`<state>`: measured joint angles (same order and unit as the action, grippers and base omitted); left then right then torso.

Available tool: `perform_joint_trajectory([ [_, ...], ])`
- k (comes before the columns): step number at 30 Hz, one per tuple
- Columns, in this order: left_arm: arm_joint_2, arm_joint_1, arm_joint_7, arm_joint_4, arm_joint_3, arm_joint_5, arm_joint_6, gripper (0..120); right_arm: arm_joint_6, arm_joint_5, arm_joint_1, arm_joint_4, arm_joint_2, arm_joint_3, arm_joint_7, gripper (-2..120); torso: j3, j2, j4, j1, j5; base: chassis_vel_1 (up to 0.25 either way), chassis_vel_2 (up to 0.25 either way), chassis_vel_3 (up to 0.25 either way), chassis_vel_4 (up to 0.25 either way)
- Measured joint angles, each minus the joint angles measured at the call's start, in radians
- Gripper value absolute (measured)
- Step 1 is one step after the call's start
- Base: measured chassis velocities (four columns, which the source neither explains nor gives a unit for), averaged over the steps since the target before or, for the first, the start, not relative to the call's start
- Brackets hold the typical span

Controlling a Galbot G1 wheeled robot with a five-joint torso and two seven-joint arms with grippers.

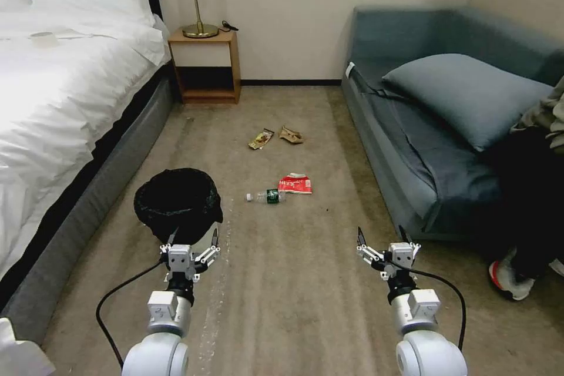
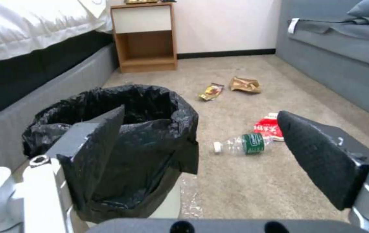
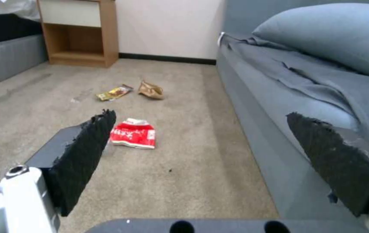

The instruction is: Pick up the trash bin, then pick up the garbage on the floor and place it into the trash bin.

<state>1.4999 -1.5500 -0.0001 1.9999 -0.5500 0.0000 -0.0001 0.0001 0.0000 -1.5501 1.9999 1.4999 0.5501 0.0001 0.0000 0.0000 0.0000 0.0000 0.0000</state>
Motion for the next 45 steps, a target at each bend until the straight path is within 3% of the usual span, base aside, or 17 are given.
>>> perform_joint_trajectory([
  [23, 0.000, 0.000, 0.000, 0.000, 0.000, 0.000, 0.000, 96, 0.000, 0.000, 0.000, 0.000, 0.000, 0.000, 0.000, 100, 0.000, 0.000, -0.0002, 0.000, 0.0000, 0.000, 0.000, 0.000, 0.000],
  [30, 0.000, 0.014, 0.002, -0.011, -0.005, 0.000, 0.006, 100, -0.069, 0.036, 0.071, -0.052, 0.012, 0.059, -0.030, 100, 0.000, 0.000, 0.0000, 0.000, 0.0001, 0.000, 0.000, 0.000, 0.000],
  [35, 0.000, 0.019, 0.003, -0.014, -0.007, -0.001, 0.009, 100, -0.069, 0.039, 0.117, -0.056, 0.012, 0.067, -0.032, 100, 0.000, 0.000, 0.0002, 0.000, -0.0003, 0.000, 0.000, 0.000, 0.000],
  [37, 0.000, 0.036, 0.002, -0.025, -0.013, -0.002, 0.017, 100, -0.115, 0.074, 0.152, -0.090, 0.023, 0.104, -0.060, 100, 0.000, 0.000, -0.0006, 0.000, 0.0003, 0.000, 0.000, 0.000, 0.000],
  [40, 0.000, 0.042, 0.004, -0.030, -0.014, -0.003, 0.022, 100, -0.164, 0.112, 0.203, -0.125, 0.034, 0.151, -0.091, 100, 0.000, 0.000, 0.0002, 0.000, -0.0002, 0.000, 0.000, 0.000, 0.000],
  [43, -0.002, 0.133, 0.012, -0.100, -0.050, -0.013, 0.079, 100, -0.188, 0.131, 0.216, -0.140, 0.040, 0.165, -0.108, 100, 0.000, 0.000, 0.0001, 0.000, 0.0001, 0.000, 0.000, 0.000, 0.000],
  [45, -0.003, 0.161, 0.016, -0.122, -0.060, -0.016, 0.098, 100, -0.188, 0.131, 0.216, -0.140, 0.040, 0.165, -0.109, 100, 0.000, 0.000, -0.0001, 0.000, -0.0002, 0.000, 0.000, 0.000, 0.000],
])
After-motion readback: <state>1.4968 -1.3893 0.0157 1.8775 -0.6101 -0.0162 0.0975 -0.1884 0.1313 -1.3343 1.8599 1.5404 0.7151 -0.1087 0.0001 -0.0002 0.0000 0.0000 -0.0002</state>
